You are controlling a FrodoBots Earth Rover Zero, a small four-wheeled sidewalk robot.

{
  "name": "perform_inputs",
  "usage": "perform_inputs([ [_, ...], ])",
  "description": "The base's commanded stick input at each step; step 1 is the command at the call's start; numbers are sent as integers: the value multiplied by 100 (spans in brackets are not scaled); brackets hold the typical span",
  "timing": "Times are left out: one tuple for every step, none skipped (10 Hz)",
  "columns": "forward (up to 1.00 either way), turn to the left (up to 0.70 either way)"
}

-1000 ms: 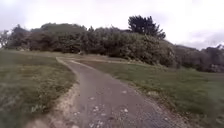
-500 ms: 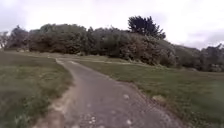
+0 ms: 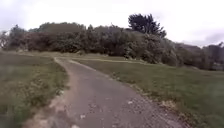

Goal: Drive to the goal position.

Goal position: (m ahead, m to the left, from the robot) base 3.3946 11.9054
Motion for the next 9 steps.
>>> perform_inputs([
  [70,0],
  [70,0],
  [70,1],
  [70,13],
  [70,14],
  [70,0],
  [70,0],
  [70,0],
  [70,0],
])
